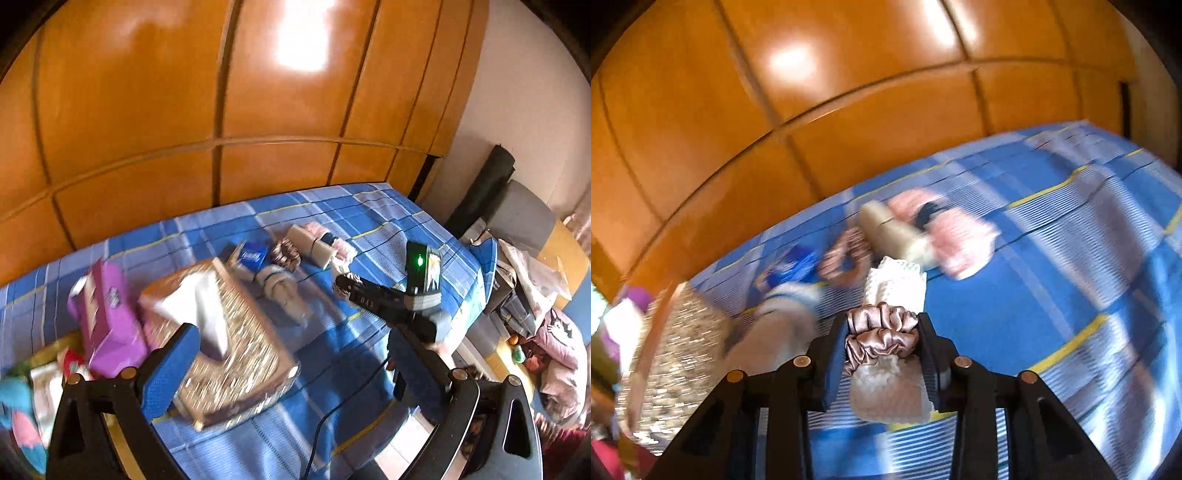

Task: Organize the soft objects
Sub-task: 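Reach the left tool to the white knit sock and grasp it while right tool holds scrunchie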

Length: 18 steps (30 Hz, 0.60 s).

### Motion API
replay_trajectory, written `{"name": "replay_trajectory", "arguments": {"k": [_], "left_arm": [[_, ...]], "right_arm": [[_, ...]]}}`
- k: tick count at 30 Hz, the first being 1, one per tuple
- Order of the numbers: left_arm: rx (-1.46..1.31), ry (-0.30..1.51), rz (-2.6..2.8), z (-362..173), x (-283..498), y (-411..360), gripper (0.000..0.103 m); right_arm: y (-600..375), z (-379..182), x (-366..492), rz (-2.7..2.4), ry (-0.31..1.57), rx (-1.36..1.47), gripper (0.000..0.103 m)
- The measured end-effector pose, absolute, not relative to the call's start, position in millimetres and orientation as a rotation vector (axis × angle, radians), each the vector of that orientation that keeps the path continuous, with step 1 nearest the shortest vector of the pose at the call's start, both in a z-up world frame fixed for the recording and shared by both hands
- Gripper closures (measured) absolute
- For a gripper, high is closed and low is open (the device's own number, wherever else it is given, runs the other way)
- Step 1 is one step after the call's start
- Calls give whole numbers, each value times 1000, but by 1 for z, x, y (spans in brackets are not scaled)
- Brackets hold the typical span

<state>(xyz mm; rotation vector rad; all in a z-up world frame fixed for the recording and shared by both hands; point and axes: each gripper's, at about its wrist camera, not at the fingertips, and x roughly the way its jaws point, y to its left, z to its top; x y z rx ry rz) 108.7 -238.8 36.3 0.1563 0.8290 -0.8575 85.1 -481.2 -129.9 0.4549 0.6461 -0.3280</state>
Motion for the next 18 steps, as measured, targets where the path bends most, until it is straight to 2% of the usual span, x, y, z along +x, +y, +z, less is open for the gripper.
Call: {"name": "replay_trajectory", "arguments": {"k": [7,13,18], "left_arm": [[257,939,-881,28,135,-320,0],[259,1143,-795,-23,181,-376,1],[252,1237,-708,-59,211,-402,3]], "right_arm": [[-505,-147,61,-392,581,551,67],[-514,-158,59,-363,535,634,67],[-519,-160,54,-348,512,668,67]]}}
